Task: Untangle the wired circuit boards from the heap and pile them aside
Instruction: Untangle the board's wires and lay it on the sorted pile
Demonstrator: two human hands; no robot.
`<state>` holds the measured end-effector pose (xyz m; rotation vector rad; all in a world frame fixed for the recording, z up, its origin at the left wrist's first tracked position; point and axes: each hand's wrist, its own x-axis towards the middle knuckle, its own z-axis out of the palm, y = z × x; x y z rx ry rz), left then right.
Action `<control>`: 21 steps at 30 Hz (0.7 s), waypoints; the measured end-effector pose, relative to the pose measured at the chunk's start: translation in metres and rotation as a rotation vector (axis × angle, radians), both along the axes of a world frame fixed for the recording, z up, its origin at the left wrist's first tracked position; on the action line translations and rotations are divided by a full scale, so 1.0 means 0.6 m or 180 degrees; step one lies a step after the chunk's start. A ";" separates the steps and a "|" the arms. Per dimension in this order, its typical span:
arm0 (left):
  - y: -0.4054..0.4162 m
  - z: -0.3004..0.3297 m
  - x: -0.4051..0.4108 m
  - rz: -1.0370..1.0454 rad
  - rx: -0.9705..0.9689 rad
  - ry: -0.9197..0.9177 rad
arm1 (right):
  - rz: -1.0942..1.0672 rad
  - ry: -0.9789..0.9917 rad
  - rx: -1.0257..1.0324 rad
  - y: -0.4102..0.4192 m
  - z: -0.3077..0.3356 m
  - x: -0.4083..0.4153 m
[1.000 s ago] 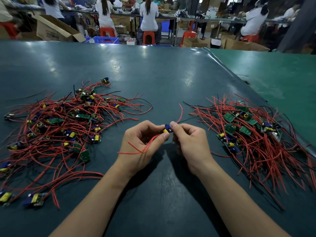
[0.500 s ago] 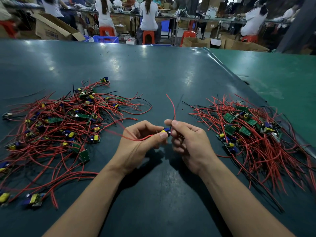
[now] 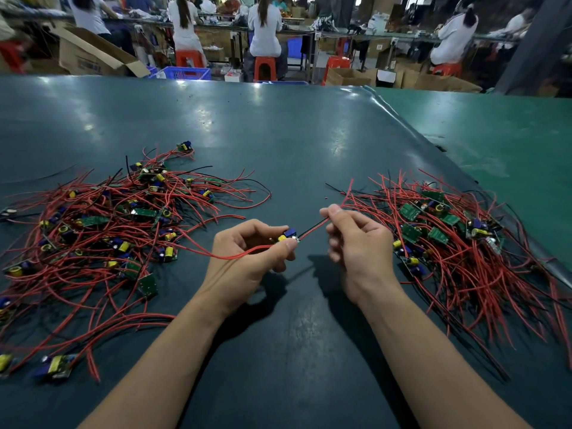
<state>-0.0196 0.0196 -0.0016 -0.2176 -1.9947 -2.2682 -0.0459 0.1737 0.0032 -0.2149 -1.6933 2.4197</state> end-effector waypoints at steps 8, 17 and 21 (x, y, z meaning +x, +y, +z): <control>0.000 0.001 0.004 -0.0098 -0.0042 -0.0039 | 0.0465 -0.0620 -0.1637 0.009 0.007 -0.010; -0.001 0.004 0.007 -0.0137 -0.0130 -0.0060 | 0.0377 -0.0610 -0.1912 0.017 0.011 -0.010; -0.001 0.006 0.009 -0.0197 -0.0190 -0.0052 | 0.0370 -0.0600 -0.1879 0.019 0.013 -0.011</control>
